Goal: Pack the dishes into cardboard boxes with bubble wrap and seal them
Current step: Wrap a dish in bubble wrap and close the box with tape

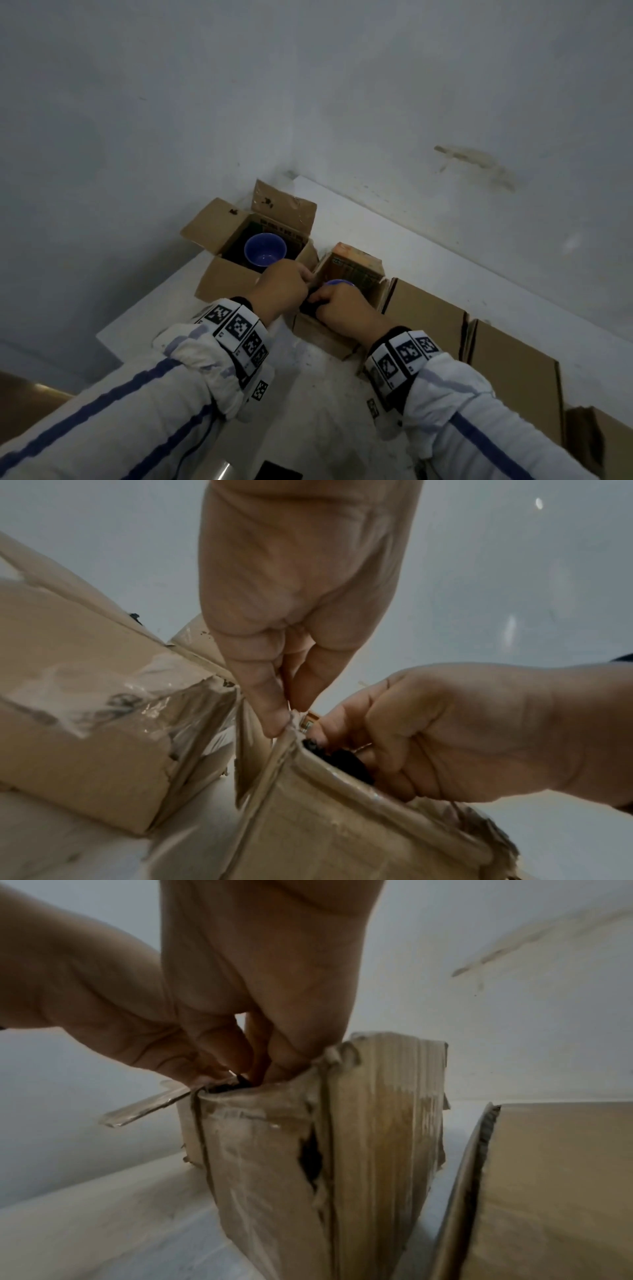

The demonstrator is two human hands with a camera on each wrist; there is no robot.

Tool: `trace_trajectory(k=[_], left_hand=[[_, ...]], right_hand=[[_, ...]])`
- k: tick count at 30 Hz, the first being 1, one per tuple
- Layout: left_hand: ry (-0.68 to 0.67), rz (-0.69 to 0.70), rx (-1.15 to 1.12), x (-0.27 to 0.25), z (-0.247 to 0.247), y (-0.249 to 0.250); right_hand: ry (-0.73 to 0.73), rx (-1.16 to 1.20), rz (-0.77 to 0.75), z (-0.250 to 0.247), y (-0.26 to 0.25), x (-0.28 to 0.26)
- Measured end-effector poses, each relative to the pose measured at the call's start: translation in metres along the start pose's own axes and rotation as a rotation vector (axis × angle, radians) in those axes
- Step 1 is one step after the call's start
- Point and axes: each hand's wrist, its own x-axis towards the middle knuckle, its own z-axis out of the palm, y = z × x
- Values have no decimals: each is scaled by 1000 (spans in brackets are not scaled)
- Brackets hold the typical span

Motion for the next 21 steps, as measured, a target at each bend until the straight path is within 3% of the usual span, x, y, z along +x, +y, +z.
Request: trace_trajectory(k=[4,8,11,15,17,21], left_hand=[[3,20,14,2,1,0],[10,40,67,2,3,0],[43,85,137,1,8,5],[182,185,50,5,25,19],[174,222,25,5,40,37],[70,332,-45,-1,86,86]], right_hand=[[-28,-202,64,9,-3,5],[-48,-236,130,13,-6,11],[-68,-194,90,3,4,13],[103,108,153,-17,24,-2],[215,272,226,-27,39,-18],[401,329,247,-50,75,-71]])
